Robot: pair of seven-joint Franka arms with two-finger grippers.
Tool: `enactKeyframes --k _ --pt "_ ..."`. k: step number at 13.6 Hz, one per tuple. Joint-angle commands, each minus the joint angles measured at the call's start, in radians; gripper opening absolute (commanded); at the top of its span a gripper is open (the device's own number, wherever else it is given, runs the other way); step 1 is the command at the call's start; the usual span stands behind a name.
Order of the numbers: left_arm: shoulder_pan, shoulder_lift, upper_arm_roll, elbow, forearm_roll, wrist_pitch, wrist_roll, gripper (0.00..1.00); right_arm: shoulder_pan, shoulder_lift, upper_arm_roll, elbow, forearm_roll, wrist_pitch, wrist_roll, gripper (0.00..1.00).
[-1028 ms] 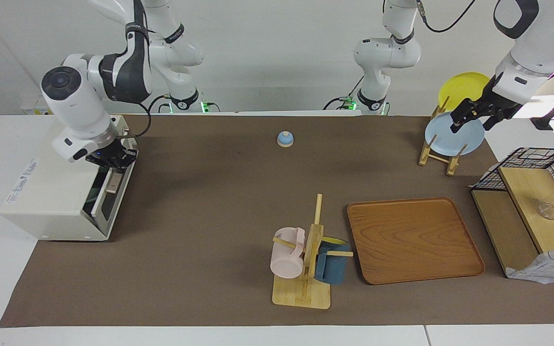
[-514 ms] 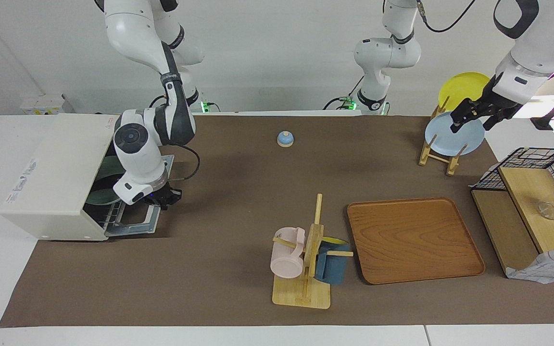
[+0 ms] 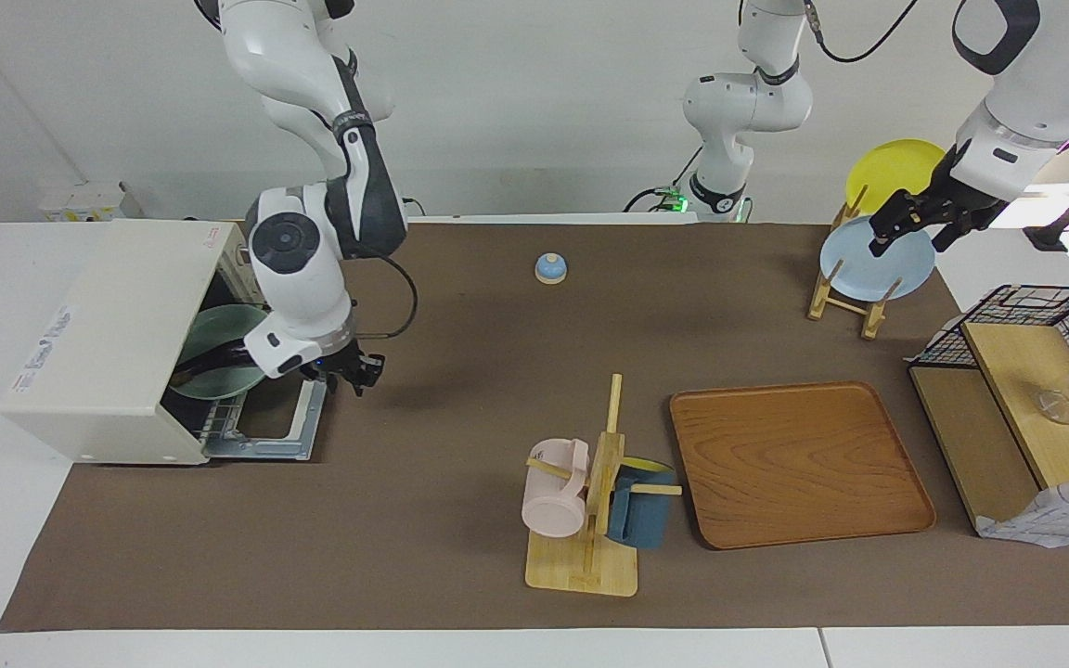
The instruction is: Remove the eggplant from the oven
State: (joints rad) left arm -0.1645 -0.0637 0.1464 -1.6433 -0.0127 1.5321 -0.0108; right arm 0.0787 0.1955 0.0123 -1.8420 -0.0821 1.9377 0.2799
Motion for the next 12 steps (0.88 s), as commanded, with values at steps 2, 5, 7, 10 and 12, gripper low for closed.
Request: enactKeyframes --k 2,5,7,10,12 --pt "0.000 -0.021 -0.001 -0.019 0.002 0.000 -0.011 1.00 -0.135 -0.043 0.008 -0.081 0.022 -0.002 -0.053 0.57" --pt "0.000 -0.021 -0.001 -0.019 0.002 0.000 -0.011 1.00 -0.169 -0.062 0.006 -0.150 0.027 0.072 -0.102 0.56" --pt "0.000 -0.021 -0.001 -0.019 0.002 -0.001 -0.011 1.00 -0.171 -0.059 0.006 -0.158 0.025 0.084 -0.103 0.55" --pt "0.000 -0.021 -0.001 -0.019 0.002 0.000 -0.011 1.00 -0.181 -0.050 0.006 -0.180 0.027 0.111 -0.154 0.41" --pt "0.000 -0.021 -0.001 -0.019 0.002 0.000 -0.011 1.00 -0.185 -0.051 0.006 -0.184 0.025 0.101 -0.204 0.10"
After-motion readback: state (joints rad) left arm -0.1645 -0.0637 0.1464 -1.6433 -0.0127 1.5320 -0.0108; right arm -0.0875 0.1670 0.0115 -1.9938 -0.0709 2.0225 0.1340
